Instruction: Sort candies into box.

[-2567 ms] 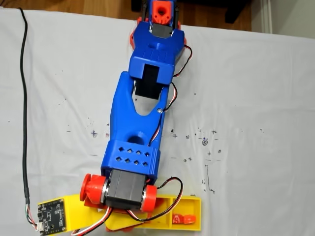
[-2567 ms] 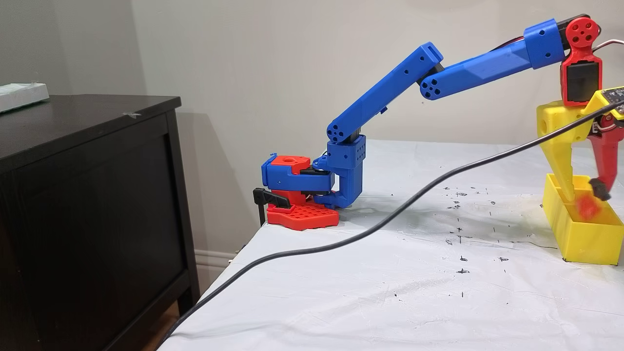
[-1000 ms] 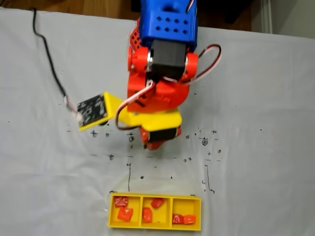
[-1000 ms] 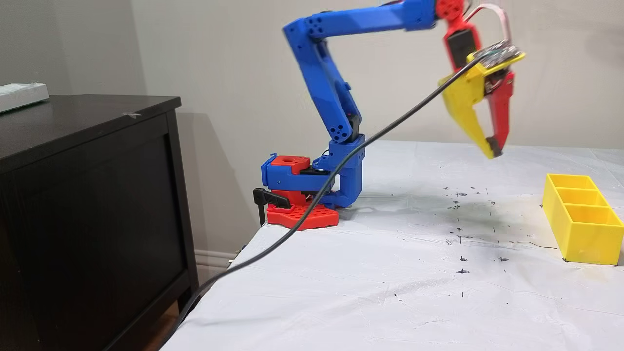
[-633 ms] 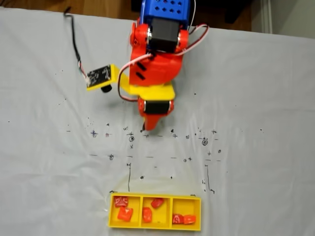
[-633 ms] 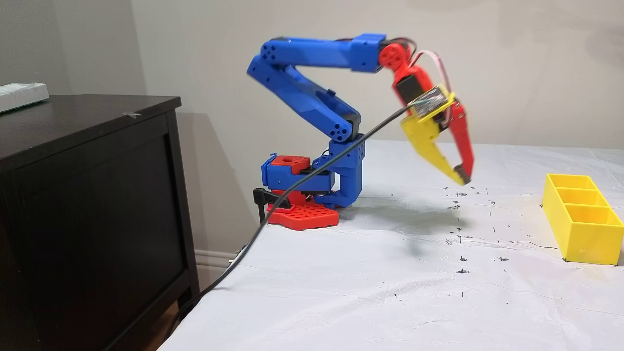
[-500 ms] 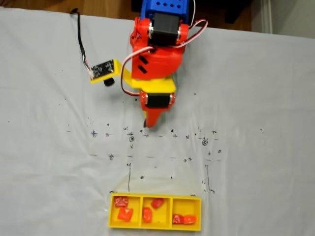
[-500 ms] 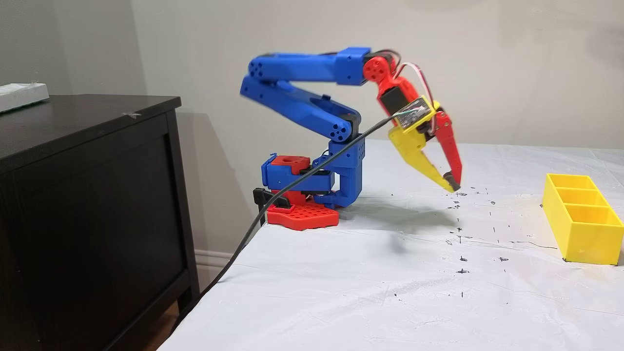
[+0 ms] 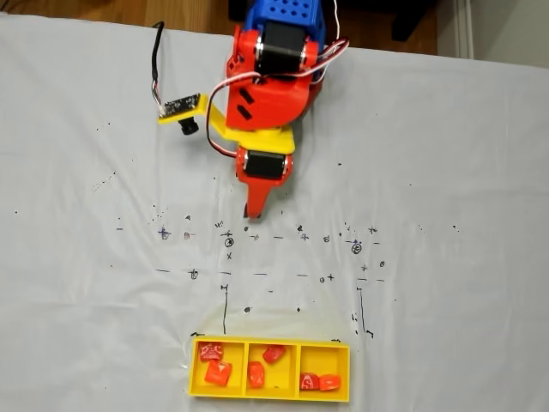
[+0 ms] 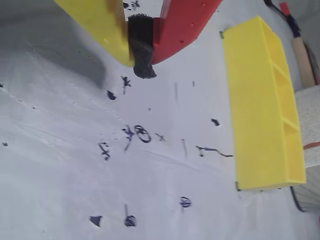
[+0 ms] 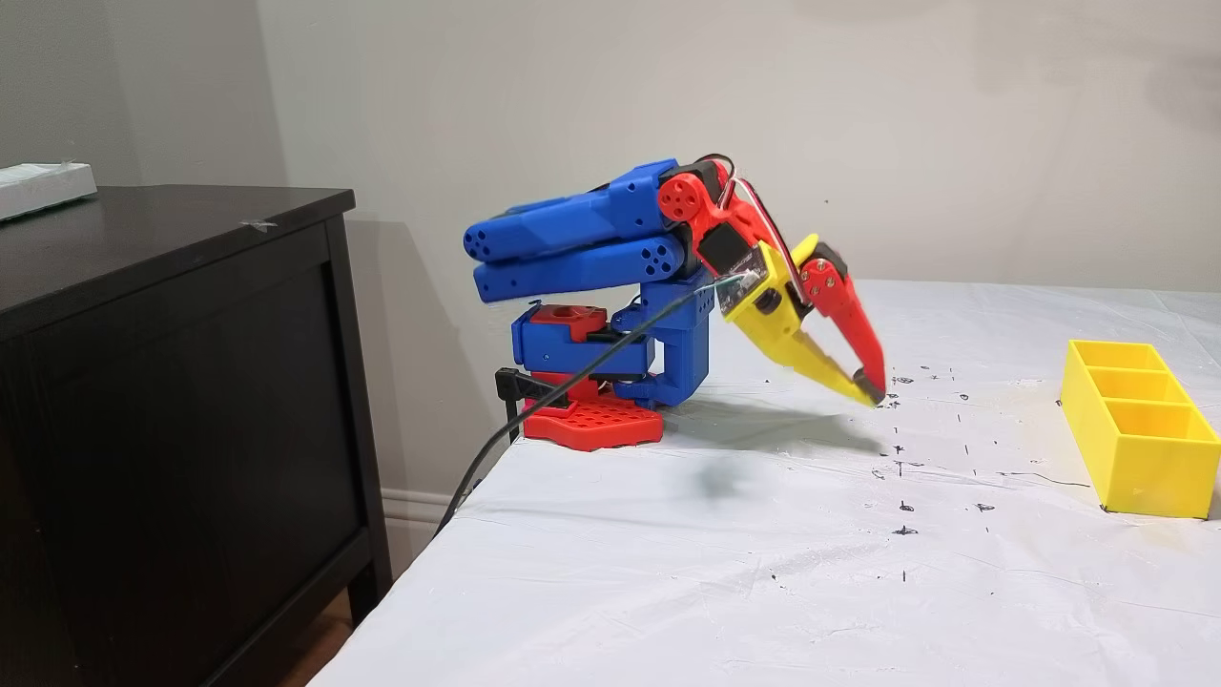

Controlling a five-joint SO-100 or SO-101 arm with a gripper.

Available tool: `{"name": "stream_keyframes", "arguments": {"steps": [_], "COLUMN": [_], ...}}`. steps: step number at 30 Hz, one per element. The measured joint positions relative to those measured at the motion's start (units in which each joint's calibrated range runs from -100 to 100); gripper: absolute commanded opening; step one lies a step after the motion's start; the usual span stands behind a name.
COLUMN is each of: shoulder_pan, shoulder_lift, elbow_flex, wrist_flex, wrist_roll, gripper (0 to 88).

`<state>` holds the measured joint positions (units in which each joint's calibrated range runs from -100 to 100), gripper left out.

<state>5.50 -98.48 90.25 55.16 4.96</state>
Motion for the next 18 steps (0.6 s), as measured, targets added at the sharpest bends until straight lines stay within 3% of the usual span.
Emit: {"name": "stream_keyframes", "arguments": {"steps": [18], "shoulder_pan": [-0.6], "shoulder_lift": [-0.1], "elbow_flex": [7.9], "wrist_flex": [-2.7], "wrist_roll": [-2.3], "gripper": [0.1]}}
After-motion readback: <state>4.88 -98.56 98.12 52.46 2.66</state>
